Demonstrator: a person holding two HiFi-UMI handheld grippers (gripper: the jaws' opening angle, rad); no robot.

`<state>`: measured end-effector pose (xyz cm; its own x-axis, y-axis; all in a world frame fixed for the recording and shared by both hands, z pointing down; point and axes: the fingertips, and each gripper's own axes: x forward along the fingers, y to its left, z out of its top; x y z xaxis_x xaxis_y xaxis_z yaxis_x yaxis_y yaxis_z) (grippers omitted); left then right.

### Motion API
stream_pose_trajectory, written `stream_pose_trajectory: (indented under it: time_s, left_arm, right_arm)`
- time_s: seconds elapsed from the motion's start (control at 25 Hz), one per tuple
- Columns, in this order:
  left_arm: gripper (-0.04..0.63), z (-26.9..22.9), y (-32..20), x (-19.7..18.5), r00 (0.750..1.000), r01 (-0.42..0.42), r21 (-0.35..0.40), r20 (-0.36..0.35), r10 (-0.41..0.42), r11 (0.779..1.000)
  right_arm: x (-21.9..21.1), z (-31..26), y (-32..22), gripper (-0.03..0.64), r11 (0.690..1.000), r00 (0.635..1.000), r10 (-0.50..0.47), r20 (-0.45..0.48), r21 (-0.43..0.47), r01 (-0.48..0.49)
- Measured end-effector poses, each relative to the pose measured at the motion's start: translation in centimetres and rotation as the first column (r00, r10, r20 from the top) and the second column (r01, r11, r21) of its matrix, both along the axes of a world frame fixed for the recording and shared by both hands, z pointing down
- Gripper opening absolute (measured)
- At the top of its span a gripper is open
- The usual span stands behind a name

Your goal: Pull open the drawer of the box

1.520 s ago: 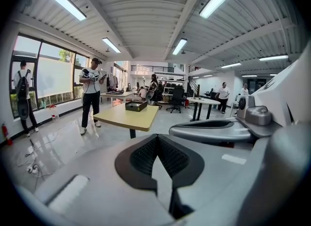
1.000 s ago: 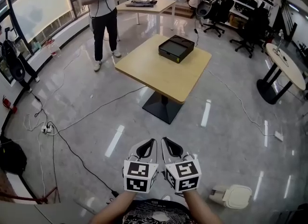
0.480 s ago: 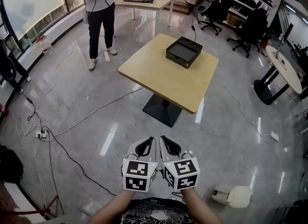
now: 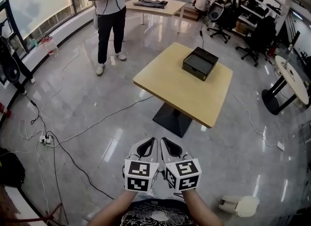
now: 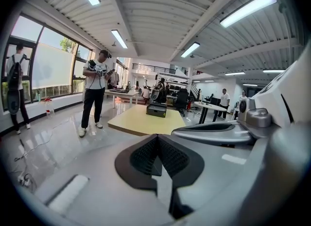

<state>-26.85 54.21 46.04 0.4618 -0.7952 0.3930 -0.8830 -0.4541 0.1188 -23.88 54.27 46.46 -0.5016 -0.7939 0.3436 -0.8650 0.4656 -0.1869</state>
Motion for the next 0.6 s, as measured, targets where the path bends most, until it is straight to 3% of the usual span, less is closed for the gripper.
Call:
stream_pose_trajectory:
  time_s: [0.16, 0.4, 0.6]
  left_arm:
    - [0.017, -0.6, -3.1, 0.5, 1.0, 0.005, 0.002, 0.003, -0.005, 1.0]
    - [0.017, 1.3, -6.9, -2.5, 1.0, 0.002, 0.002, 0.004, -0.002, 1.0]
    - [0.017, 2.4, -12.0, -0.2, 1.0, 0.012, 0.004, 0.014, -0.012, 1.0]
  right_arm:
    - [0.6, -0.8, -3.1, 0.006, 1.0, 1.0, -0.003, 0.002, 0.003, 0.003]
    - [-2.6, 1.1, -7.0, 0.006, 1.0, 1.0, -0.005, -0.004, 0.002, 0.005]
    - [-0.3, 2.2, -12.1, 0.006, 1.0, 1.0, -0.02, 0.006, 0.006, 0.02]
